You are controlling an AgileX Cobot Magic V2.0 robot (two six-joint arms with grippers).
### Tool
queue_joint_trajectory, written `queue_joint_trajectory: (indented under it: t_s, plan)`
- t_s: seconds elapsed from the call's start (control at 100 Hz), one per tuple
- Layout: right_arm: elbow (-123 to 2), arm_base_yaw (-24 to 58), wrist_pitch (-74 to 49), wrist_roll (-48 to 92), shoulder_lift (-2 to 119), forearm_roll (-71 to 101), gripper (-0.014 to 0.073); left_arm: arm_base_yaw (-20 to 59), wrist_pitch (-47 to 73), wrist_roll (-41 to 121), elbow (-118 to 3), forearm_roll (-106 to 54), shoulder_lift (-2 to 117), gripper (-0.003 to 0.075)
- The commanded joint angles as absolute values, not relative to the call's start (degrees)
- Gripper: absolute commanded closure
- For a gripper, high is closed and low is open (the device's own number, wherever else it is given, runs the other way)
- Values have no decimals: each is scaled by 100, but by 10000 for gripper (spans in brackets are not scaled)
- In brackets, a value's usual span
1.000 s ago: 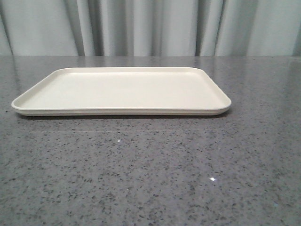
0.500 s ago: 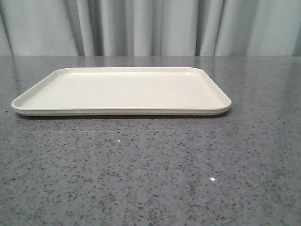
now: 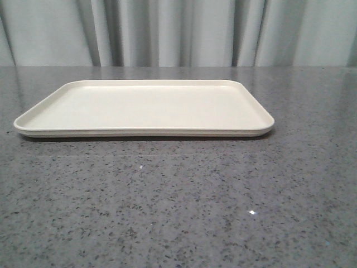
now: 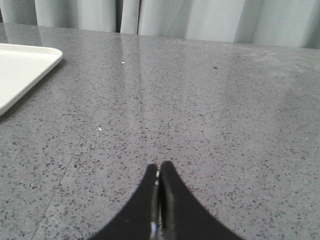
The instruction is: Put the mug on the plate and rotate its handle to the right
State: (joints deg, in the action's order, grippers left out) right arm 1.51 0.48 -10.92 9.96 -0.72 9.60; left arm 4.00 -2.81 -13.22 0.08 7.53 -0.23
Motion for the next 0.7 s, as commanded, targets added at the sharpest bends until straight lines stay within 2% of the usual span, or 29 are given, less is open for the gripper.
queue_joint_trajectory:
  t_s: [0.0,0.69]
  plan:
    - [154,48,-611,1012,-180,931,713,380,-755,-1377,56,689,-188,741]
    - [154,48,-535,1012,-180,970,713,380,-901,-1377,56,689,-188,740]
